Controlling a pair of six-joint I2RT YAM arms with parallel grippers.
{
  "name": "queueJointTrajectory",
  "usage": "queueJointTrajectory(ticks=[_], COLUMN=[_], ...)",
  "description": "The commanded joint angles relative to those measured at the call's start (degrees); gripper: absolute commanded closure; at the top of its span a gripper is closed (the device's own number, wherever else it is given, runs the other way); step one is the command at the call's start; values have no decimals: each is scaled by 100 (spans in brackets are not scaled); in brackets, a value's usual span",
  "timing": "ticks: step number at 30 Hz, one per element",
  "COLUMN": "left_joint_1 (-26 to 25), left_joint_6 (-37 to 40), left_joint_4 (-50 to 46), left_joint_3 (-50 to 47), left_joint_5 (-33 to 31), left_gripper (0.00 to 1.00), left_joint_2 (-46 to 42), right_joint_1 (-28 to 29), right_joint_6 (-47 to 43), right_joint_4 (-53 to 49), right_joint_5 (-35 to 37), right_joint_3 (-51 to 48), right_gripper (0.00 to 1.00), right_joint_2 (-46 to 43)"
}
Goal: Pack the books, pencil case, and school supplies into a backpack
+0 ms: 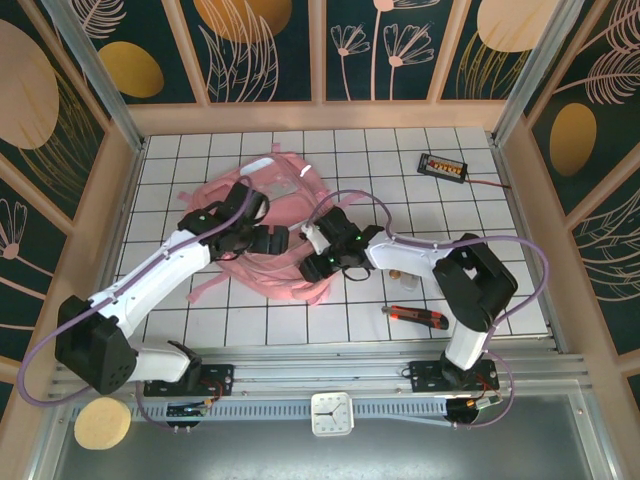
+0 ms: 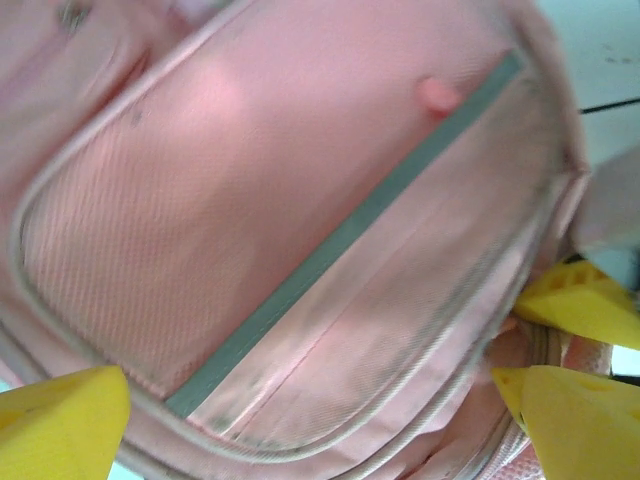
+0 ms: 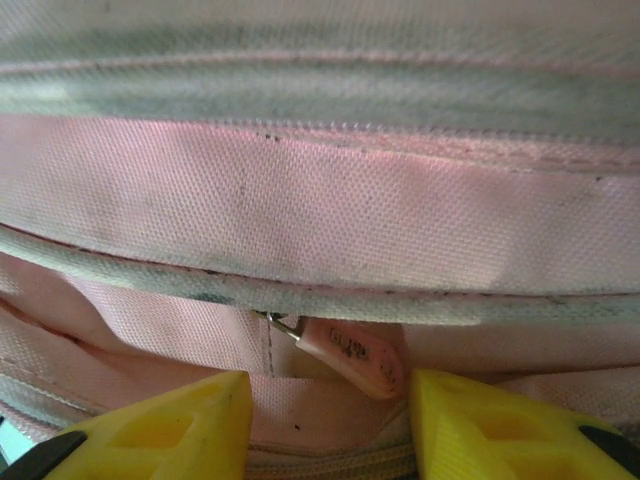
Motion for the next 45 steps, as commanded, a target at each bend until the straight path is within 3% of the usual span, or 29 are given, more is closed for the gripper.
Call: queueJointTrajectory(ticks=[1,12,19,29,32,36,39,40,45], left_joint_1=[-232,-331,-443,-498,-502,-498,-498,-494,-483], left_joint_6=[990,2155,2203,2269,2303,2296,2277,2269,2172], left_joint_4=[197,975,1105,1070,1028,1018,859,785,331], left_joint_3=[122,-423,-360,-505,-480,-364,-163,-90,387], left_joint_5=[-768,-681,-441,-251,-402,-498,-319,-246,259], left_gripper=[1,5,12,14,32,73,95,100,100], left_joint_2=[-152,576,1047,1199,1426,1740,1750,1703,1384], right_joint_1=[-146,-292,-287,-286,-282,-273,-273,-277,-313], right_joint_6=[339,572,642,736,758,765,764,774,860], right_joint_4=[20,216,216,294,295,283,277,268,161], right_joint_5=[-422,-647,-603,-568,-553,-542,-518,-516,-524], right_joint_3=[-262,-464,-447,-477,-456,-435,-436,-422,-76], right_gripper=[54,54,54,54,54,54,53,53,46], right_joint_2=[-107,-199,-176,-97,-76,-42,-70,-94,-281])
